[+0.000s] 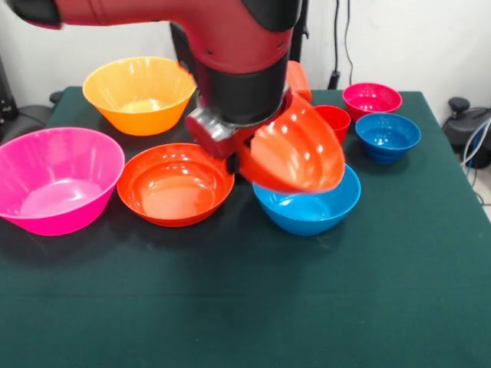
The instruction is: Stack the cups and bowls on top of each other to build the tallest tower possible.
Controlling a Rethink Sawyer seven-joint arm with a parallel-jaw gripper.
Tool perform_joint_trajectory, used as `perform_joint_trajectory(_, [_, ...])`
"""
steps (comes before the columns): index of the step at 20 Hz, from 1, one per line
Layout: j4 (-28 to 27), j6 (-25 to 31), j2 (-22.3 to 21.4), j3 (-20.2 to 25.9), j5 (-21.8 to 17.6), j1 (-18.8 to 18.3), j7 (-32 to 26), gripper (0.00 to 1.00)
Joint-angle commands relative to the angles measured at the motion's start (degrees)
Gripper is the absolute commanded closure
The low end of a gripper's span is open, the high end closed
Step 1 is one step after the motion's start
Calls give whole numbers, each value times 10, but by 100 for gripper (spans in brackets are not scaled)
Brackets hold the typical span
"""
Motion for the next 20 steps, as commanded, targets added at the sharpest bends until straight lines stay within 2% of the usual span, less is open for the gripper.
perform_joint_trajectory(1, [-168,57,73,15,-86,42,-284,100])
perform_joint_trajectory(2, [-175,59,76,16,-88,44,-290,100])
perform_joint_trajectory(7, [-316,112,139,60,-150,78,-386,100])
perform_joint_trajectory(11, [-375,125,166,89,-191,82,-411,100])
perform_joint_trajectory(14, [-380,123,167,91,-199,79,-401,100])
perform_joint_trajectory(17, [-358,104,160,74,-175,59,-369,100])
perform_joint_trajectory(20, [-309,81,137,31,-139,32,-313,100])
